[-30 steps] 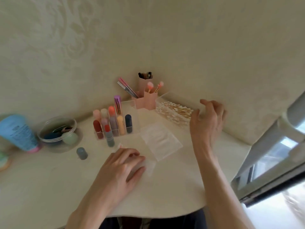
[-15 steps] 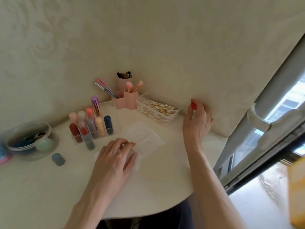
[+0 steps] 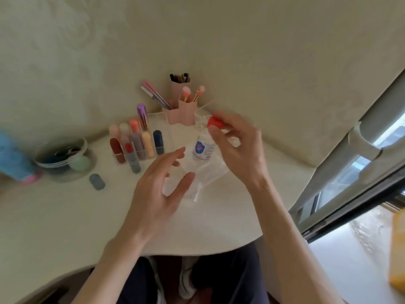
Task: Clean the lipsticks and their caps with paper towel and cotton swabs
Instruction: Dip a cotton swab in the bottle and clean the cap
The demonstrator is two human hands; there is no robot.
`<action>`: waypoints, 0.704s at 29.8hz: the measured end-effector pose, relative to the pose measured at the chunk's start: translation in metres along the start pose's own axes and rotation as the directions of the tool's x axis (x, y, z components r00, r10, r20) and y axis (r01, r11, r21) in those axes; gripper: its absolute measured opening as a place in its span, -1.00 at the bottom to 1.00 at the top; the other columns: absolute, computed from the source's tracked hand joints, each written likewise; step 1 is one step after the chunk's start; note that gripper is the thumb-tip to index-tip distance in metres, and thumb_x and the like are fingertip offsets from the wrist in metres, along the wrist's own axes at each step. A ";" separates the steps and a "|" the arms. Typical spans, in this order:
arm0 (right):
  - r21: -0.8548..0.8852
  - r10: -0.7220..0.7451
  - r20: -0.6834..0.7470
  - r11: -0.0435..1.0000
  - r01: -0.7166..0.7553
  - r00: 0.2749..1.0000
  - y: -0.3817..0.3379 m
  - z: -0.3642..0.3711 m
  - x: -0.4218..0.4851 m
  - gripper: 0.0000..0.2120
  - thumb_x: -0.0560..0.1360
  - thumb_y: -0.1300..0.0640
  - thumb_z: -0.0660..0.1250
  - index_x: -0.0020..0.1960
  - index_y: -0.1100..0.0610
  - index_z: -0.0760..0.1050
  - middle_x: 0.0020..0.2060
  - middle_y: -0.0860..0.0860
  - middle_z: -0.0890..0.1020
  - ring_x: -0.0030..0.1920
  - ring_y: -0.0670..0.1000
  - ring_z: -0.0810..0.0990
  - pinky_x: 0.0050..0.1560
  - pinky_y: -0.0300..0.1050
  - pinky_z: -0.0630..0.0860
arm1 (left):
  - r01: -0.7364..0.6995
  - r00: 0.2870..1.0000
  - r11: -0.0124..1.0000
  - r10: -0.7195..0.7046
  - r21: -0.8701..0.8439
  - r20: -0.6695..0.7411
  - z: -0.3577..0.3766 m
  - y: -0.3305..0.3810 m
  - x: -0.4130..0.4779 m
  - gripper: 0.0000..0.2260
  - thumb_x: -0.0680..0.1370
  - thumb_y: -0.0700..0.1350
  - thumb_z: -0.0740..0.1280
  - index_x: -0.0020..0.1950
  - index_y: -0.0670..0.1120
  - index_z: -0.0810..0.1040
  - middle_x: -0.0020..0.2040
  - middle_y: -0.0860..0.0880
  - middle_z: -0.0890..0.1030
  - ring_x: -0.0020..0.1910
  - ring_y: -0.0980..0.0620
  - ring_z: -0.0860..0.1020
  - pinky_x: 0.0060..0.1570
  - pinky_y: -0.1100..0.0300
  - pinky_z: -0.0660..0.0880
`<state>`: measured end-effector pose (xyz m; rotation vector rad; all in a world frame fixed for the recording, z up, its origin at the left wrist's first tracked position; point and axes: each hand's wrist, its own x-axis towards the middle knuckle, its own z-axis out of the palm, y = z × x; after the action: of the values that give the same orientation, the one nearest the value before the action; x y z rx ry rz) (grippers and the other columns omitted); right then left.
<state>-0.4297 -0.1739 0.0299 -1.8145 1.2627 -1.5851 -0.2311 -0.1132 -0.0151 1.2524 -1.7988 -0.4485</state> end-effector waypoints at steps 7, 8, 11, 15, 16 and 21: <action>0.203 -0.036 0.292 0.979 -0.026 0.956 -0.031 0.053 -0.035 -0.71 0.58 0.27 0.47 0.29 0.20 0.65 0.09 0.02 0.72 0.11 0.03 0.71 0.12 -0.02 0.64 | 0.158 0.981 0.984 -0.166 -0.082 -0.103 -0.033 -0.004 -0.015 -0.54 0.47 0.19 0.46 0.33 0.08 0.62 0.05 0.28 0.69 0.01 0.29 0.63 0.03 0.46 0.47; 0.179 -0.038 0.294 0.984 -0.016 0.955 -0.034 0.059 -0.038 -0.73 0.58 0.21 0.48 0.27 0.17 0.66 0.06 0.00 0.73 0.08 0.02 0.71 0.09 0.00 0.65 | 0.178 0.977 0.981 -0.186 -0.075 -0.105 -0.038 -0.008 -0.019 -0.54 0.45 0.18 0.48 0.31 0.08 0.63 0.04 0.25 0.70 0.01 0.25 0.64 0.04 0.43 0.49; -0.004 -0.027 0.256 1.000 0.029 0.966 -0.042 0.069 -0.044 -0.77 0.51 -0.06 0.56 0.04 0.09 0.71 -0.21 -0.08 0.68 -0.21 -0.07 0.64 -0.18 -0.12 0.58 | 0.222 0.965 0.975 -0.221 -0.006 -0.139 -0.050 -0.020 -0.036 -0.58 0.42 0.18 0.51 0.25 0.11 0.65 -0.01 0.29 0.68 -0.01 0.27 0.62 0.03 0.49 0.44; -0.122 -0.013 0.394 0.990 0.066 0.919 -0.053 0.076 -0.044 -0.77 0.47 -0.06 0.60 -0.15 0.07 0.65 -0.40 -0.06 0.58 -0.35 -0.05 0.52 -0.34 -0.27 0.43 | 0.287 0.945 0.958 -0.282 0.001 -0.167 -0.059 -0.032 -0.054 -0.62 0.43 0.05 0.58 0.24 0.15 0.66 -0.03 0.39 0.65 0.03 0.38 0.59 0.04 0.56 0.35; -0.126 -0.033 0.440 0.987 0.099 0.897 -0.055 0.078 -0.043 -0.78 0.49 -0.05 0.58 -0.14 0.08 0.64 -0.38 -0.06 0.59 -0.33 -0.03 0.53 -0.31 -0.24 0.47 | 0.296 0.942 0.955 -0.293 -0.006 -0.162 -0.061 -0.034 -0.058 -0.62 0.45 0.04 0.58 0.25 0.15 0.65 0.00 0.38 0.66 0.05 0.38 0.59 0.06 0.55 0.35; -0.079 -0.209 0.638 0.940 0.333 0.742 -0.057 0.085 -0.035 -0.86 0.61 0.05 0.46 0.09 0.10 0.64 -0.12 -0.10 0.61 -0.16 -0.04 0.57 -0.11 -0.16 0.53 | 0.276 0.957 0.961 -0.270 0.036 -0.107 -0.073 -0.038 -0.067 -0.59 0.53 0.04 0.51 0.31 0.32 0.49 0.01 0.48 0.60 0.07 0.38 0.58 0.06 0.53 0.36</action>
<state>-0.3277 -0.1374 0.0337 -2.4578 0.8706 -0.8460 -0.1423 -0.0576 -0.0316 1.5413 -1.5664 -0.4857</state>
